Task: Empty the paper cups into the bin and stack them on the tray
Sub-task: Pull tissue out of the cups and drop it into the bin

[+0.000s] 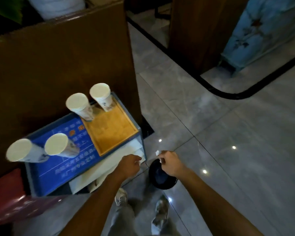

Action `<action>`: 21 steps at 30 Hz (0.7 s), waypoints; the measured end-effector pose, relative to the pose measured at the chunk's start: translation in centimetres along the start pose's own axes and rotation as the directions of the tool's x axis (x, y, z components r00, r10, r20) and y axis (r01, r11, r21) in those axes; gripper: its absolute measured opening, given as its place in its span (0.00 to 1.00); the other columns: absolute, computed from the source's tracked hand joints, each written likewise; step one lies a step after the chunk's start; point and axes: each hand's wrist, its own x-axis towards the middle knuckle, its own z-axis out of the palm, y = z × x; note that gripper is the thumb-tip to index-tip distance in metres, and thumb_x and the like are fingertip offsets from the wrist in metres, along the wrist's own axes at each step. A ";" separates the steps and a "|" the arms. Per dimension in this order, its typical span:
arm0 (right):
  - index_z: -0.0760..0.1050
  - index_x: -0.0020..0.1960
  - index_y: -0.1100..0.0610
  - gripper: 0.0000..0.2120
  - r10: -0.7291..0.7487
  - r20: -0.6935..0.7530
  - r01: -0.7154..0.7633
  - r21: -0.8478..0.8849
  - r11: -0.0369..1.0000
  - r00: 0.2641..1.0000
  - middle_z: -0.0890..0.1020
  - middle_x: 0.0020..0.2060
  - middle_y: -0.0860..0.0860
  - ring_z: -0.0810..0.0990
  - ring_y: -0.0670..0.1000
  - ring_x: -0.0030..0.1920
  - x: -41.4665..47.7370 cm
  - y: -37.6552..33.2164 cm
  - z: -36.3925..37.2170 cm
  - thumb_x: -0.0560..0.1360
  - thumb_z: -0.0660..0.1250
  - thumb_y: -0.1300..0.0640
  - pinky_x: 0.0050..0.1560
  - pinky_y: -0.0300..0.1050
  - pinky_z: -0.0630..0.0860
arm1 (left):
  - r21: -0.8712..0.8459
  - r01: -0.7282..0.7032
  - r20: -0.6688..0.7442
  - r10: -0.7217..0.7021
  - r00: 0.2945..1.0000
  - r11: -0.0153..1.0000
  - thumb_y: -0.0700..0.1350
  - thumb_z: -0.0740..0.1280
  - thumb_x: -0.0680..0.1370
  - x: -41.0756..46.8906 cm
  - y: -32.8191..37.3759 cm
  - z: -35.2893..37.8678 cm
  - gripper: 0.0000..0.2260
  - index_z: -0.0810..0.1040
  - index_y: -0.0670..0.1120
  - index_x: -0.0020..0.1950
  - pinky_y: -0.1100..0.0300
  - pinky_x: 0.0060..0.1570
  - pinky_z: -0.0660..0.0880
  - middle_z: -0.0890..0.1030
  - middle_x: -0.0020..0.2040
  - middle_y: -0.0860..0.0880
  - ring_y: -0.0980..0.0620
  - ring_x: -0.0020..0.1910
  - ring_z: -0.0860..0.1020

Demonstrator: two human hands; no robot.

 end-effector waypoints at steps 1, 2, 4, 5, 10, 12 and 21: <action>0.81 0.52 0.58 0.12 0.045 -0.010 -0.045 0.024 0.999 0.999 0.83 0.52 0.58 0.80 0.61 0.54 -0.4 1.2 0.0 0.72 0.62 0.64 0.58 0.48 0.76 | 0.023 -0.018 0.015 0.018 1.000 1.000 0.40 0.61 0.79 0.7 0.9 0.6 0.17 0.76 0.44 0.68 0.59 0.69 0.66 0.76 0.70 0.44 0.46 0.69 0.73; 0.81 0.55 0.55 0.15 0.094 -0.018 -0.093 0.051 0.994 0.995 0.83 0.53 0.57 0.80 0.60 0.55 -0.7 2.4 0.0 0.73 0.62 0.64 0.58 0.47 0.76 | 0.038 -0.035 0.031 0.034 0.999 0.999 0.38 0.61 0.79 1.3 1.7 1.1 0.17 0.77 0.45 0.67 0.60 0.68 0.67 0.77 0.69 0.44 0.47 0.68 0.74; 0.77 0.61 0.52 0.18 0.188 -0.035 -0.182 0.135 0.974 0.982 0.83 0.56 0.56 0.80 0.60 0.57 -1.1 4.5 0.2 0.73 0.62 0.63 0.57 0.46 0.76 | 0.069 -0.064 0.060 0.060 0.996 0.996 0.38 0.62 0.77 2.8 3.1 2.2 0.19 0.77 0.46 0.67 0.63 0.65 0.68 0.78 0.68 0.45 0.48 0.67 0.75; 0.76 0.62 0.52 0.18 0.231 -0.042 -0.219 0.185 0.958 0.972 0.82 0.55 0.56 0.80 0.59 0.56 -1.2 5.5 0.5 0.74 0.62 0.63 0.56 0.45 0.76 | 0.090 -0.077 0.073 0.070 0.995 0.993 0.38 0.63 0.77 3.5 3.6 2.7 0.18 0.78 0.46 0.67 0.64 0.63 0.68 0.78 0.67 0.45 0.48 0.66 0.76; 0.74 0.58 0.55 0.14 0.373 -0.048 -0.337 0.334 0.880 0.927 0.82 0.51 0.58 0.81 0.59 0.52 -0.6 9.5 2.3 0.73 0.65 0.63 0.52 0.44 0.76 | 0.181 -0.121 0.140 0.096 0.985 0.976 0.39 0.67 0.73 8.2 4.8 5.6 0.13 0.84 0.47 0.56 0.62 0.55 0.73 0.84 0.57 0.45 0.46 0.58 0.80; 0.76 0.55 0.55 0.11 0.416 -0.029 -0.376 0.374 0.848 0.909 0.83 0.50 0.58 0.81 0.58 0.52 0.3 10.8 3.5 0.73 0.67 0.62 0.54 0.46 0.78 | 0.223 -0.126 0.174 0.088 0.981 0.967 0.39 0.68 0.73 10.5 4.6 7.1 0.13 0.84 0.48 0.56 0.59 0.57 0.75 0.84 0.57 0.44 0.46 0.57 0.81; 0.77 0.57 0.55 0.11 0.553 0.085 -0.531 0.429 0.730 0.829 0.83 0.51 0.58 0.81 0.58 0.52 6.9 18.8 14.8 0.76 0.66 0.57 0.49 0.42 0.74 | 0.320 -0.223 0.353 0.103 0.930 0.921 0.40 0.68 0.74 22.3 -1.2 17.6 0.14 0.80 0.45 0.59 0.57 0.57 0.75 0.83 0.57 0.44 0.45 0.58 0.80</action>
